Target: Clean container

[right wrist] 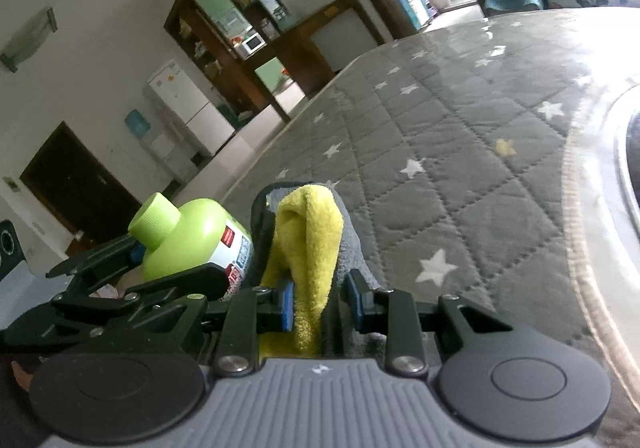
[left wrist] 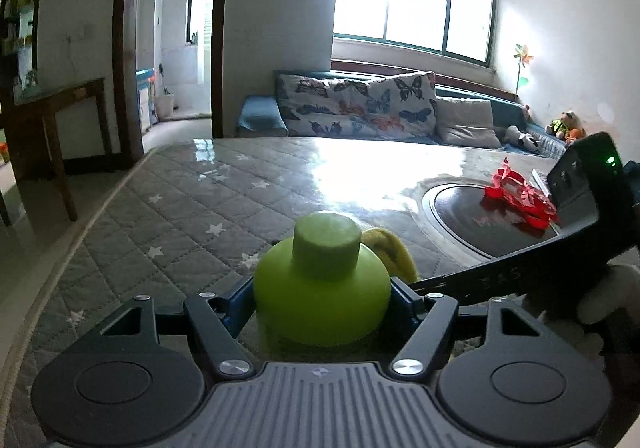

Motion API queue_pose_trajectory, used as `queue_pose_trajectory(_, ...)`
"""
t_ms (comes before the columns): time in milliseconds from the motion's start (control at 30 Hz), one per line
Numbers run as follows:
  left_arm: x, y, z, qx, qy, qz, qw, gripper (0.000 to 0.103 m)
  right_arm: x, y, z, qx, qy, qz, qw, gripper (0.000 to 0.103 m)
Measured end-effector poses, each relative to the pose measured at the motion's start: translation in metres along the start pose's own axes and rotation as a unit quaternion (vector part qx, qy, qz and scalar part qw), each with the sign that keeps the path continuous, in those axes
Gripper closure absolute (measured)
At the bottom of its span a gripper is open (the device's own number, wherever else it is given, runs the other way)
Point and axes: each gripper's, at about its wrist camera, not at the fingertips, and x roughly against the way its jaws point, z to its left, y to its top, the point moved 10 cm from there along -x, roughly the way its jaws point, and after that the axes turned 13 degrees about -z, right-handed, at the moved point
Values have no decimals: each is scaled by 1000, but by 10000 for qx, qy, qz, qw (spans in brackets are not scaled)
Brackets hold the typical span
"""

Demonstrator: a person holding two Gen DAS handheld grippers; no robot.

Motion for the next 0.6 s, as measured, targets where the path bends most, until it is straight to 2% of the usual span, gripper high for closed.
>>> queue_pose_trajectory(133, -4, 1, 0, -22, -177, -19, 9998, 32, 8, -3, -7, -39, -85, -32, 10000, 76)
queue_pose_trajectory(267, -13, 3, -12, -22, -613, -43, 9981, 32, 22, 5, -22, -118, -311, -216, 9992, 76)
queue_pose_trajectory(500, -29, 6, -39, -342, -1364, -83, 9900, 32, 43, 24, -43, -316, -565, -595, 9961, 76)
queue_pose_trajectory(600, -31, 5, -41, -452, -1513, -101, 9874, 31, 52, 35, -43, -327, -515, -809, 9949, 76)
